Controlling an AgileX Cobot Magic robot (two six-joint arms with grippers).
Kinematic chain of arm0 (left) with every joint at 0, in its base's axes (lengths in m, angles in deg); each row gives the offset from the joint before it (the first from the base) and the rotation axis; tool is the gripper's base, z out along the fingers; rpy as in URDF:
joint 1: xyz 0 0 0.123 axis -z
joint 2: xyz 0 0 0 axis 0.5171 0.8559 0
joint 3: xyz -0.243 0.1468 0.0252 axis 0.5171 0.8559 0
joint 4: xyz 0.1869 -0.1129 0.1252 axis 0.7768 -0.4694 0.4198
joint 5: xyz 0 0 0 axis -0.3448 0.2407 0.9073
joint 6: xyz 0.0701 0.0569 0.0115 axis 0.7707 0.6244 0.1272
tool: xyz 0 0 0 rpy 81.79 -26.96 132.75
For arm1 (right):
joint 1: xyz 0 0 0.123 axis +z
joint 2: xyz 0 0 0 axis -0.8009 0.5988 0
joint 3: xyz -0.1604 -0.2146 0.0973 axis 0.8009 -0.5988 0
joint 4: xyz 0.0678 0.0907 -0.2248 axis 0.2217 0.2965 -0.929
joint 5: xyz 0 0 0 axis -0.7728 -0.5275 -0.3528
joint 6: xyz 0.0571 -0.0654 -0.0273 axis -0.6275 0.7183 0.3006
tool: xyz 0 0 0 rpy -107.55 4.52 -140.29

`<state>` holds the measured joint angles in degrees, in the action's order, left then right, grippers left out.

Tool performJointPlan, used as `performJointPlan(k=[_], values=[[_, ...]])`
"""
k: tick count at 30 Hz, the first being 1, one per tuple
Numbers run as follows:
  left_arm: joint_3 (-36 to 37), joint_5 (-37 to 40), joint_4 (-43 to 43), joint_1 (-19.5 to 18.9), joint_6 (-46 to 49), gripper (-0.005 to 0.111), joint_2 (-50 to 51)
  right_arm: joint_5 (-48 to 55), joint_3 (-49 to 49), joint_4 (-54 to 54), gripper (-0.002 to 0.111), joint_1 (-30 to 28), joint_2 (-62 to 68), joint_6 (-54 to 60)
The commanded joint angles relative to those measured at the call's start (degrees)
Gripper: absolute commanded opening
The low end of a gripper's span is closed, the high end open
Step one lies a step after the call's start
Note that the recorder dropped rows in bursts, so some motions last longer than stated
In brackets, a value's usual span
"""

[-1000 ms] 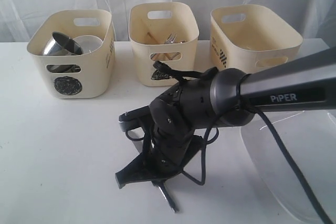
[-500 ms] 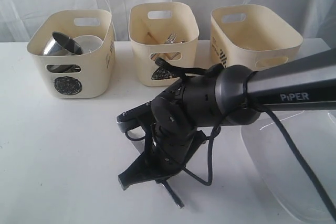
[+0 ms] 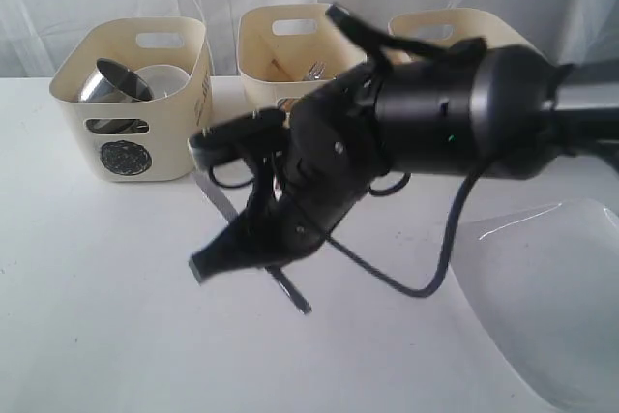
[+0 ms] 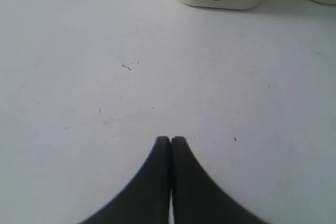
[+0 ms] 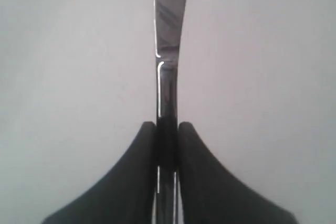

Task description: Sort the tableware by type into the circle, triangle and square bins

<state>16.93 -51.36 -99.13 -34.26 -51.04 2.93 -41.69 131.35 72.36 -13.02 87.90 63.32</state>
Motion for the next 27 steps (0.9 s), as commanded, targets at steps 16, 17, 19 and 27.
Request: performJointPlan(k=[16, 17, 19, 27], values=[[0.18, 0.0, -0.29, 0.39, 0.0, 0.0, -0.21, -31.51, 5.04, 2.84, 0.0, -15.92, 0.55, -5.63], [0.18, 0.0, -0.29, 0.39, 0.0, 0.0, -0.21, -29.54, 5.04, 2.84, 0.0, -15.49, 1.24, -5.63], [0.18, 0.0, -0.29, 0.39, 0.0, 0.0, -0.21, -26.66, 5.04, 2.79, 0.0, -14.05, 2.26, -3.82], [0.18, 0.0, -0.29, 0.39, 0.0, 0.0, -0.21, -17.13, 5.04, 3.22, 0.0, -6.64, 5.29, 2.98]])
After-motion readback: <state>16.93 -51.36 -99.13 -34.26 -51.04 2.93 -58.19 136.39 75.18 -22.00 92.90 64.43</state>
